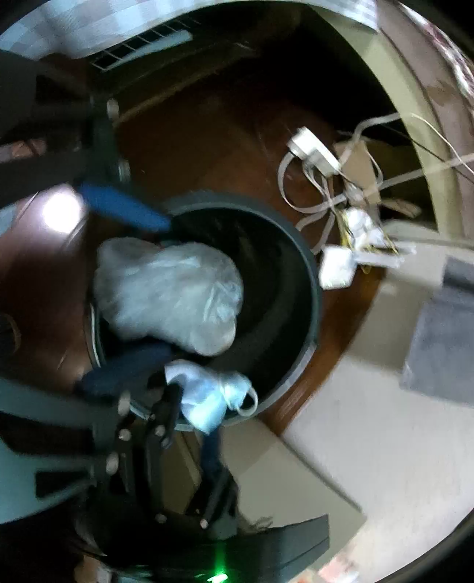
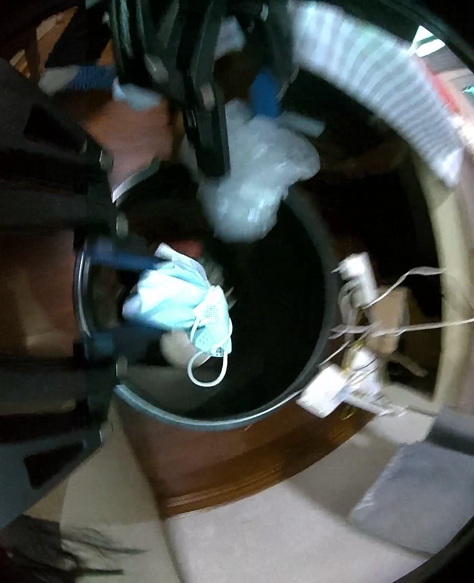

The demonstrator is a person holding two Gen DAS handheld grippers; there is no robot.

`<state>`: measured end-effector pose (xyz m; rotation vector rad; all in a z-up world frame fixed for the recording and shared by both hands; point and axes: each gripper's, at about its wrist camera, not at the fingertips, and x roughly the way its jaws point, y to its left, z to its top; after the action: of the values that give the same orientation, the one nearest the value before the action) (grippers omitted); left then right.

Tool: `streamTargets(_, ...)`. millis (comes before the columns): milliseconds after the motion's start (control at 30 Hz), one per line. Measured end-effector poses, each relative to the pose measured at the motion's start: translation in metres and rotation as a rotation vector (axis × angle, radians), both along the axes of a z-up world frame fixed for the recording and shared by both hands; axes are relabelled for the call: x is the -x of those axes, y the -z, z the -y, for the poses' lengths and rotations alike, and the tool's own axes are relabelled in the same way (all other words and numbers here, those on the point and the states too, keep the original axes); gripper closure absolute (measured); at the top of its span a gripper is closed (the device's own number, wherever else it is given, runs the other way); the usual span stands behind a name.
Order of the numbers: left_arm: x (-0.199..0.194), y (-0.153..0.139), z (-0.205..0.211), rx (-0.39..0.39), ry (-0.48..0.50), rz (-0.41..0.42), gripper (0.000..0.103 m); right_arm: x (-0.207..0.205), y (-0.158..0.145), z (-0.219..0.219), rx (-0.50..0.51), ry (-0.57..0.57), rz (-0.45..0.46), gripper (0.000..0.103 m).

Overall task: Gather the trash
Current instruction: 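Open both tools to drop the mask and bag into the bin, then move both open tools back toward the trash on the table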

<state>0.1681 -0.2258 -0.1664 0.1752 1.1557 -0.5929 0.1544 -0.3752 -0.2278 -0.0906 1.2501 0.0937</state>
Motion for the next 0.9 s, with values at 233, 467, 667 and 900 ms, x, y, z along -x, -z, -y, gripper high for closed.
streamTargets(233,0.009,-0.013,-0.020,-0.004,-0.075,0.060,0.010,0.004,-0.018,0.017,0.025,0.115,0.104,0.000)
streamTargets(467,0.014,-0.031,-0.023,-0.009,-0.083,0.127,0.006,0.016,-0.044,0.029,0.031,0.209,0.217,0.000)
streamTargets(667,0.014,-0.034,-0.027,-0.024,-0.084,0.140,0.006,0.018,-0.056,0.028,0.044,0.216,0.261,0.000)
streamTargets(900,0.020,-0.046,-0.025,-0.018,-0.074,0.171,0.006,0.024,-0.068,0.028,0.036,0.233,0.301,0.000)
